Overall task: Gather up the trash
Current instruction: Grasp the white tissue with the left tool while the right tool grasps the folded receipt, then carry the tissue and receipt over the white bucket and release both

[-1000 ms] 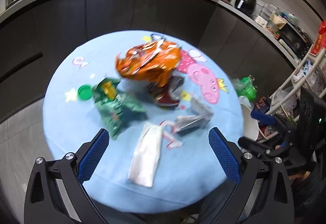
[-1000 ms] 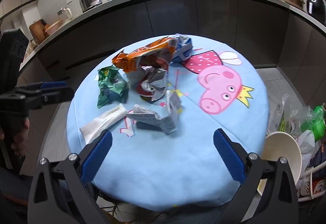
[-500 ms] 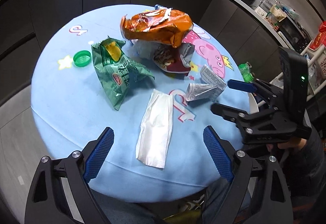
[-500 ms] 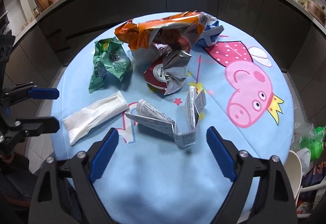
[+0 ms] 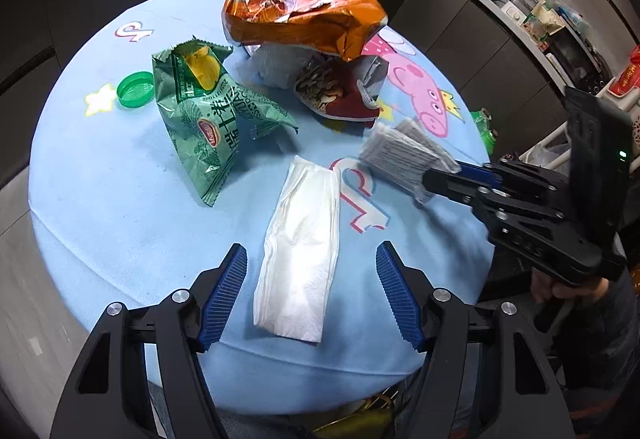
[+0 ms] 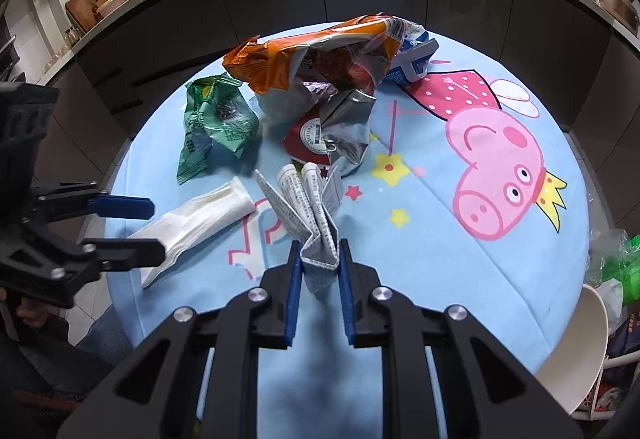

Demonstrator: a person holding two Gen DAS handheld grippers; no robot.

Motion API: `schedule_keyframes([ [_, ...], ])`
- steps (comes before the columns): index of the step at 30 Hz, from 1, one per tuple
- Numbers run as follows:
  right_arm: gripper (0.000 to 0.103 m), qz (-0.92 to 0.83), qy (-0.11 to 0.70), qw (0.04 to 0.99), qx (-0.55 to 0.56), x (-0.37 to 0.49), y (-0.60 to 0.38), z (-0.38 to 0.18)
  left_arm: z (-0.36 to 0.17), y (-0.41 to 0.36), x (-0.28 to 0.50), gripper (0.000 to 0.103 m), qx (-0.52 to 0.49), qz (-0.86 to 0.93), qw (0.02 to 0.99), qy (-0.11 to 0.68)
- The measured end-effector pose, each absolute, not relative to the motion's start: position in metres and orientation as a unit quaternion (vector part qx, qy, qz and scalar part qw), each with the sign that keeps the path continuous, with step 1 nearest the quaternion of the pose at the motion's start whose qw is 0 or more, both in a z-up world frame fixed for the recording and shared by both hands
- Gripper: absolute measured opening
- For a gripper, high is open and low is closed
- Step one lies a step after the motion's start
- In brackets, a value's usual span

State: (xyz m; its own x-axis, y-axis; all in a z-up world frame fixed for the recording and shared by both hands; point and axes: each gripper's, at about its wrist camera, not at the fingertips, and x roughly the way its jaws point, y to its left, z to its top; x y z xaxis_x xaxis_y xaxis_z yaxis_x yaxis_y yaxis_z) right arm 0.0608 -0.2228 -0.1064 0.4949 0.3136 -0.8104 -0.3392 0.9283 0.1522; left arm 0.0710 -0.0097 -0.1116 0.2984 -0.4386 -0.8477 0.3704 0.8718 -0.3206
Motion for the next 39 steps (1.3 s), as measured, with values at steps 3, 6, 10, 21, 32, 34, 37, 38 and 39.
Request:
schedule_keyframes([
  [3, 0.018, 0.185, 0.461, 0.868, 0.007, 0.053, -0.229, -0.103, -0.117, -0.014, 0.072, 0.060, -0.027, -0.248, 0.803, 0.541],
  [6, 0.019, 0.179, 0.459, 0.870, 0.022, 0.048, -0.235, -0.102, -0.119, -0.018, 0.071, 0.056, -0.015, -0.240, 0.804, 0.544],
  [10, 0.019, 0.176, 0.458, 0.871, 0.033, 0.044, -0.239, -0.103, -0.125, -0.022, 0.071, 0.054, 0.006, -0.223, 0.807, 0.547],
  [21, 0.020, 0.175, 0.457, 0.871, 0.053, 0.041, -0.246, -0.105, -0.120, -0.033, 0.076, 0.009, 0.016, -0.218, 0.809, 0.545],
  [32, 0.020, 0.169, 0.439, 0.879, 0.072, 0.034, -0.257, -0.096, -0.093, -0.046, 0.074, 0.004, -0.004, -0.246, 0.817, 0.522],
  [34, 0.020, 0.165, 0.433, 0.883, 0.076, 0.032, -0.262, -0.092, -0.084, -0.052, 0.074, 0.004, -0.004, -0.256, 0.819, 0.513],
  [37, 0.020, 0.155, 0.423, 0.889, 0.085, 0.029, -0.271, -0.087, -0.071, -0.060, 0.071, 0.004, -0.002, -0.272, 0.822, 0.501],
  [38, 0.020, 0.151, 0.419, 0.891, 0.088, 0.027, -0.275, -0.084, -0.067, -0.064, 0.070, 0.004, -0.001, -0.278, 0.822, 0.497],
  [39, 0.020, 0.148, 0.416, 0.893, 0.091, 0.025, -0.279, -0.082, -0.063, -0.068, 0.070, 0.004, 0.002, -0.284, 0.822, 0.493],
])
